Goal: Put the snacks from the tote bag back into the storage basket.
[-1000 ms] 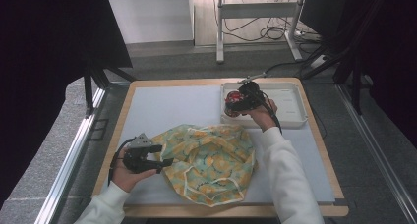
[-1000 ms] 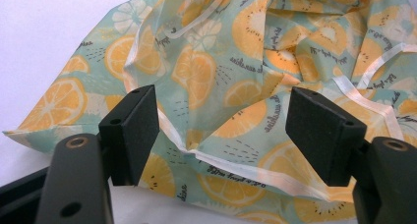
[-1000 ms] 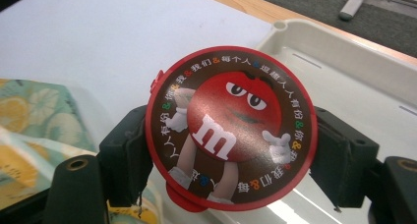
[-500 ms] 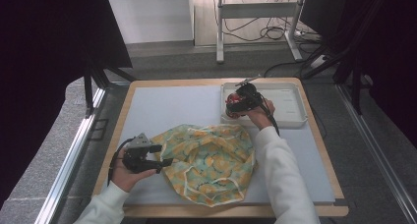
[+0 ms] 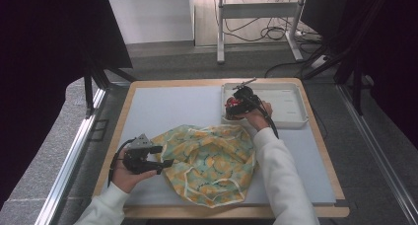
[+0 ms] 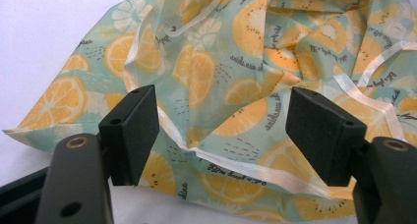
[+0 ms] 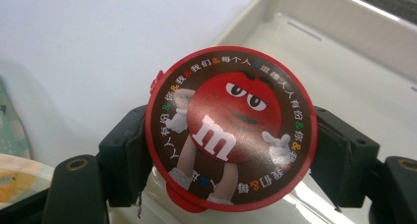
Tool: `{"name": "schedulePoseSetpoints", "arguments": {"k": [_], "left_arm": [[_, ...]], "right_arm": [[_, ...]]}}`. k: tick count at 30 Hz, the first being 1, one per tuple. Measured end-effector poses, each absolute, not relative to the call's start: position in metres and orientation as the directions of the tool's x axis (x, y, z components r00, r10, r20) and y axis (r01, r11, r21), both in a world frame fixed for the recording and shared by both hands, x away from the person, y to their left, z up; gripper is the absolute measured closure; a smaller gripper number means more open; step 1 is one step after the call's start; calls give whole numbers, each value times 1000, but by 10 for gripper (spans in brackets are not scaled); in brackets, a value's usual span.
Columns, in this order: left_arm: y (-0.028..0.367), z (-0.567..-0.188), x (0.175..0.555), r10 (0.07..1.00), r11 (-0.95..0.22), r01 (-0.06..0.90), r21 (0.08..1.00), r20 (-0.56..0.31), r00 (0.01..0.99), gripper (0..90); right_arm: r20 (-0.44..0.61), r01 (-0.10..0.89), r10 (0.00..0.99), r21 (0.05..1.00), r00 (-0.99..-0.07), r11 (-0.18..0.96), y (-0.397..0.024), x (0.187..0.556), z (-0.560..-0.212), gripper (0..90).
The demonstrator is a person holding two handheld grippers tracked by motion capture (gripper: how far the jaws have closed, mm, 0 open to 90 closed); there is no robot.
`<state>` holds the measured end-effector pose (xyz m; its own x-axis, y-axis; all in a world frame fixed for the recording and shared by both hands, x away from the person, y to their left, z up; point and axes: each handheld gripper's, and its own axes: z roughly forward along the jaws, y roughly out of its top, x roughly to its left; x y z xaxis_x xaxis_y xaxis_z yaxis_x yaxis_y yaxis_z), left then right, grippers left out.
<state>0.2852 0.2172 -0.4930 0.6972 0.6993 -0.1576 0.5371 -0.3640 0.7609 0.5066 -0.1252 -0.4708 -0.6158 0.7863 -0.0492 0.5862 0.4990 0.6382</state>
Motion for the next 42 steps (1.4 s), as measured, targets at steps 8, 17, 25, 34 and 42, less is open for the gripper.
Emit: {"name": "schedulePoseSetpoints", "arguments": {"k": [8, 17, 25, 34, 42], "left_arm": [[216, -494, 285, 700, -366, 540, 758, -158, 697, 288], [217, -495, 285, 701, -367, 541, 757, -157, 696, 288], [216, -494, 285, 701, -366, 538, 759, -156, 696, 288], [219, -493, 285, 704, -358, 538, 763, -158, 692, 288], [218, -494, 286, 706, -366, 540, 758, -153, 692, 288]], "right_arm": [[-46, 563, 804, 690, -593, 455, -127, 504, -473, 172], [-7, 533, 800, 743, -599, 405, -137, 492, -456, 170], [31, 508, 776, 773, -630, 381, -147, 472, -444, 193], [68, 474, 725, 798, -685, 373, -152, 445, -436, 227], [50, 433, 681, 804, -731, 406, -155, 411, -432, 236]]}}
